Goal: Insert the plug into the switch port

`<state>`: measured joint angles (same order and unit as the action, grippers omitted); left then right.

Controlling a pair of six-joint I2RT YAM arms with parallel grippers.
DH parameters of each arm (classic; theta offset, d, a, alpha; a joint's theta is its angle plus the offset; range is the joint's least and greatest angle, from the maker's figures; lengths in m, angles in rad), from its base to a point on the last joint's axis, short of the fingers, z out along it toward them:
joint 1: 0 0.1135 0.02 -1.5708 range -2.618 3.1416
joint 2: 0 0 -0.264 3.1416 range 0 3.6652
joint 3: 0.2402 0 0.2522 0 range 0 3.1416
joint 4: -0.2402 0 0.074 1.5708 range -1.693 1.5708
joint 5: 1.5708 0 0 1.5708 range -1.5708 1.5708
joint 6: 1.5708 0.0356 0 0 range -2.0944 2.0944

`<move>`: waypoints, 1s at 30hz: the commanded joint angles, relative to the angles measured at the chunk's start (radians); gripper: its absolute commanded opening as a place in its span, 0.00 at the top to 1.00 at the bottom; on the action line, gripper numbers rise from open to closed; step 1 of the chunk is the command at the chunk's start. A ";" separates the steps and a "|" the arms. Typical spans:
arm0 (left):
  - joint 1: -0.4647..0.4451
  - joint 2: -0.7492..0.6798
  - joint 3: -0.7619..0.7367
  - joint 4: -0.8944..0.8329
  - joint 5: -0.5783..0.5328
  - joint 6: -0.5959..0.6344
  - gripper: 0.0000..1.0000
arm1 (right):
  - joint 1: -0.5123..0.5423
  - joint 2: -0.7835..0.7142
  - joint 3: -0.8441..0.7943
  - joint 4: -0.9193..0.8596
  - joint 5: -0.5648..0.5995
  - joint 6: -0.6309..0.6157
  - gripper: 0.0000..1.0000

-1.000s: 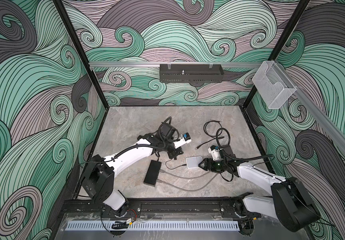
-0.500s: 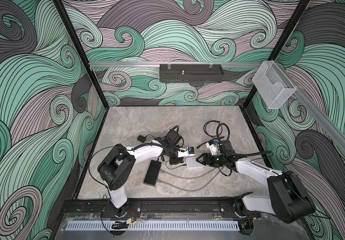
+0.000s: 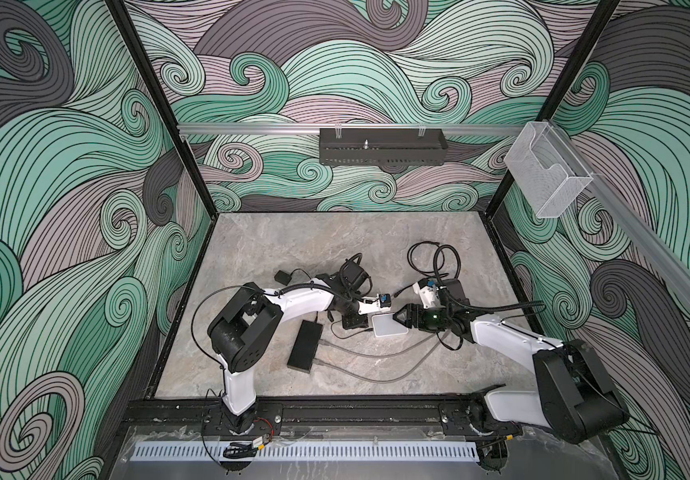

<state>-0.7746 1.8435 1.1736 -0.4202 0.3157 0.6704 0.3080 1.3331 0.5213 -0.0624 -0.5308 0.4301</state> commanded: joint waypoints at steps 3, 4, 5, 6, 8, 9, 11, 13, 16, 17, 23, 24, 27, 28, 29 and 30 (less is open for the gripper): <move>-0.027 0.018 -0.032 -0.032 -0.038 -0.050 0.64 | -0.006 0.020 -0.011 0.032 -0.003 0.012 0.26; -0.030 0.018 -0.040 -0.024 -0.037 -0.055 0.65 | -0.005 0.025 -0.014 0.040 -0.009 0.017 0.27; -0.034 0.021 -0.043 -0.024 -0.033 -0.055 0.67 | -0.006 0.031 -0.017 0.046 -0.014 0.019 0.27; -0.036 0.027 -0.041 -0.026 -0.030 -0.055 0.68 | -0.006 0.038 -0.018 0.053 -0.017 0.021 0.27; -0.041 0.038 -0.033 -0.031 -0.026 -0.058 0.71 | -0.006 0.050 -0.021 0.065 -0.030 0.025 0.28; -0.042 0.041 -0.031 -0.029 -0.026 -0.059 0.71 | -0.006 0.055 -0.023 0.071 -0.035 0.028 0.28; -0.043 0.046 -0.031 -0.024 -0.023 -0.061 0.73 | -0.006 0.061 -0.029 0.080 -0.038 0.029 0.29; -0.043 0.051 -0.029 -0.017 -0.025 -0.064 0.75 | -0.006 0.063 -0.031 0.084 -0.042 0.030 0.30; -0.043 0.061 -0.025 -0.014 -0.026 -0.068 0.84 | -0.006 0.063 -0.034 0.090 -0.049 0.031 0.31; -0.043 0.065 -0.020 -0.017 -0.023 -0.067 0.90 | -0.006 0.064 -0.035 0.094 -0.053 0.032 0.32; -0.043 0.080 -0.002 -0.025 -0.014 -0.065 1.00 | -0.006 0.078 -0.040 0.114 -0.078 0.034 0.38; -0.043 0.081 0.001 -0.023 -0.014 -0.065 1.00 | -0.006 0.082 -0.041 0.117 -0.085 0.034 0.41; -0.043 0.085 0.018 -0.033 -0.010 -0.074 1.00 | -0.006 0.096 -0.040 0.127 -0.104 0.038 0.47; -0.043 0.089 0.027 -0.041 -0.010 -0.090 1.00 | -0.006 0.098 -0.040 0.127 -0.105 0.040 0.47; -0.043 0.092 0.039 -0.050 -0.010 -0.098 1.00 | -0.005 0.098 -0.040 0.128 -0.104 0.042 0.47; -0.043 0.094 0.046 -0.058 -0.006 -0.103 1.00 | -0.005 0.094 -0.042 0.127 -0.098 0.046 0.49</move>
<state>-0.8139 1.9038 1.1748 -0.4683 0.2935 0.5934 0.2924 1.4204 0.4908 0.0414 -0.5648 0.4660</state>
